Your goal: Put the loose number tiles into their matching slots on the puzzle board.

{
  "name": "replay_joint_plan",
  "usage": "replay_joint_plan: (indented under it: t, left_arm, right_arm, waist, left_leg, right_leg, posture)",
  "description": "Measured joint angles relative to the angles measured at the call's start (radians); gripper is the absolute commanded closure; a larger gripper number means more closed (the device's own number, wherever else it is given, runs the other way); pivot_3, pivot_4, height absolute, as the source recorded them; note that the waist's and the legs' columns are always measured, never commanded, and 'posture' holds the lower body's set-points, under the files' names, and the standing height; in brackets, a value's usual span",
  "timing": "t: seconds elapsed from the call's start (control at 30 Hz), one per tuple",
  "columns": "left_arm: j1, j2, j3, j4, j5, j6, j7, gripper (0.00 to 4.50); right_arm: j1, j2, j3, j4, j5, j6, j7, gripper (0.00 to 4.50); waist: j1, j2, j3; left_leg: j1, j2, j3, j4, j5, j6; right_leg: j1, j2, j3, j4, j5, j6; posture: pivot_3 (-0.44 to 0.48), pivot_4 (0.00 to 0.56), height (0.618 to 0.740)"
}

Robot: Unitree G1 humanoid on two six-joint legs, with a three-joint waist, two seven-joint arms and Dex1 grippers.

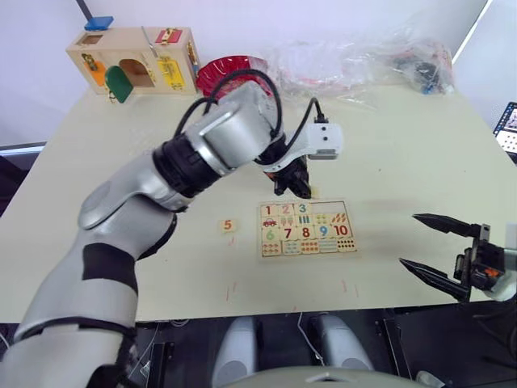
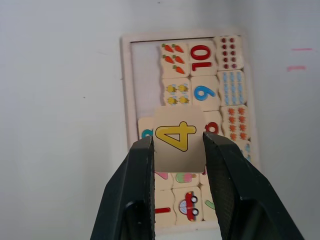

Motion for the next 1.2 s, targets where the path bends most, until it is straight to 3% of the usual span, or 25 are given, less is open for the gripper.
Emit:
replay_joint_plan:
  t: [0.4,0.8,1.2]
  left_arm:
    - [0.014,-0.158,-0.05,0.108,0.1,0.019,0.135,3.58]
    - [0.116,-0.212,-0.076,0.117,0.148,0.037,0.237,3.58]
    - [0.117,-0.24,-0.074,0.117,0.15,0.044,0.28,3.58]
  right_arm:
    - [0.056,0.034,-0.018,-0.03,-0.008,-0.043,-0.023,0.0]
    - [0.124,0.08,-0.048,-0.028,-0.006,-0.103,-0.022,0.0]
    - [0.152,0.096,-0.068,-0.027,-0.005,-0.124,-0.025,0.0]
  waist:
    - [0.0,0.001,0.0]
    - [0.003,0.001,0.0]
    - [0.002,0.002,0.0]
  left_leg:
    - [-0.004,0.0,-0.001,0.001,0.0,0.0]
    - [-0.006,0.0,-0.002,0.002,0.0,0.0]
    - [-0.008,0.0,-0.002,0.003,0.0,0.0]
  right_leg:
    - [-0.003,0.0,0.0,0.0,0.0,0.0]
    - [-0.004,0.0,-0.001,0.001,0.0,0.0]
    - [-0.005,0.0,-0.002,0.001,0.0,0.0]
  posture:
    - [0.0,0.15,0.74]
    - [0.0,0.15,0.74]
    - [0.0,0.15,0.74]
